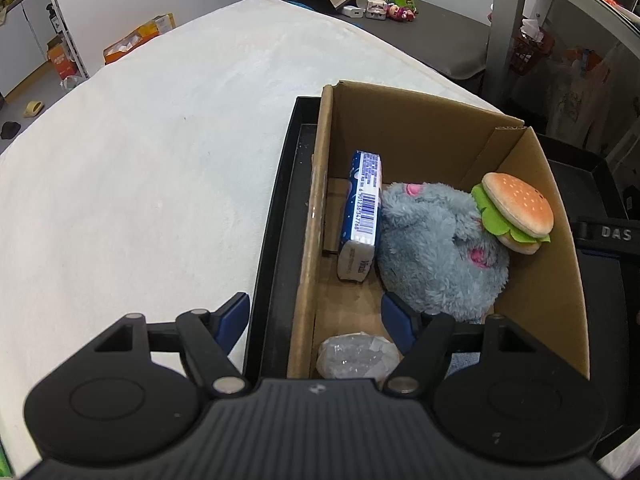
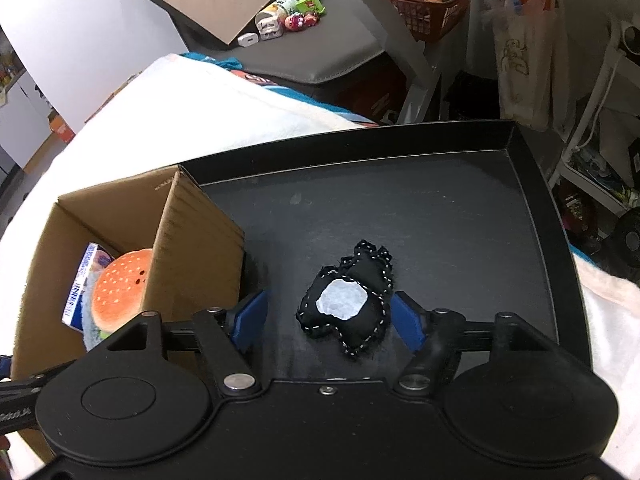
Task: Organize soft objects
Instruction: 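Grasp the black-and-white plush with the right gripper, then carry the black plush into the box and release it with the right gripper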
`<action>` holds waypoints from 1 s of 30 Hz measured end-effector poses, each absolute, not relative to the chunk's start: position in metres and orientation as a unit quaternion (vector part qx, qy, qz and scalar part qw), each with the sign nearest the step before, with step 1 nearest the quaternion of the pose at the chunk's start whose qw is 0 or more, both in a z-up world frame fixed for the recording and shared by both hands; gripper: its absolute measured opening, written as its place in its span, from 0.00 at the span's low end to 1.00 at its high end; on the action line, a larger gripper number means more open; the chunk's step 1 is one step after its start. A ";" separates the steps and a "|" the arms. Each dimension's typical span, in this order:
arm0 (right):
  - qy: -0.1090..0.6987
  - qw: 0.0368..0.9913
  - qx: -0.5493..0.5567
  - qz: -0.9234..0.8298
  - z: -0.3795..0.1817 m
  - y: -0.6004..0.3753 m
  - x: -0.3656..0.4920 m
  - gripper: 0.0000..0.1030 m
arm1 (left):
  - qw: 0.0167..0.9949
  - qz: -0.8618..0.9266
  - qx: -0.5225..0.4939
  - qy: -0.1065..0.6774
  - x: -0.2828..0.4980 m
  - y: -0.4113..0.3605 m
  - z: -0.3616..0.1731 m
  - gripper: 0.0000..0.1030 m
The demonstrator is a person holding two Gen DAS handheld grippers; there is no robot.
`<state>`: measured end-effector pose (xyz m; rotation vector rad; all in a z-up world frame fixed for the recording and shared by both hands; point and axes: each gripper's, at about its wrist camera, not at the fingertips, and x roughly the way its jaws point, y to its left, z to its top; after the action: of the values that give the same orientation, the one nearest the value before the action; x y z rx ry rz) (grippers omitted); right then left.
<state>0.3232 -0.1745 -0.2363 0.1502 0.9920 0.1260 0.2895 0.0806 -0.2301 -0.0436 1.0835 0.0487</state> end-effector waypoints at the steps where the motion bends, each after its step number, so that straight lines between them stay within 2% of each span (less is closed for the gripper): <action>1: 0.475 0.875 0.069 0.061 -0.237 -0.173 0.324 0.66 | 0.857 0.023 -0.020 0.515 0.290 0.080 -0.230 0.69; 4: 0.481 0.873 0.057 0.058 -0.243 -0.169 0.325 0.64 | 0.857 0.023 -0.022 0.515 0.289 0.082 -0.230 0.69; 6: 0.494 0.866 0.050 0.061 -0.249 -0.167 0.325 0.51 | 0.856 0.024 -0.024 0.515 0.289 0.082 -0.230 0.69; 8: 0.506 0.859 0.044 0.066 -0.254 -0.165 0.322 0.25 | 0.856 0.023 -0.024 0.515 0.288 0.082 -0.229 0.69; 12: 0.505 0.860 0.039 0.068 -0.254 -0.168 0.311 0.17 | 0.858 0.024 -0.026 0.513 0.287 0.083 -0.228 0.69; 13: 0.505 0.860 0.038 0.069 -0.253 -0.169 0.309 0.11 | 0.858 0.025 -0.027 0.512 0.286 0.084 -0.227 0.69; 30: 0.479 0.875 0.036 0.057 -0.218 -0.182 0.286 0.10 | 0.863 0.016 -0.036 0.503 0.277 0.085 -0.216 0.69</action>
<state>0.2860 -0.1818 -0.2179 0.0744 1.0005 0.1199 0.2775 0.0851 -0.2162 -0.0756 1.0551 0.0336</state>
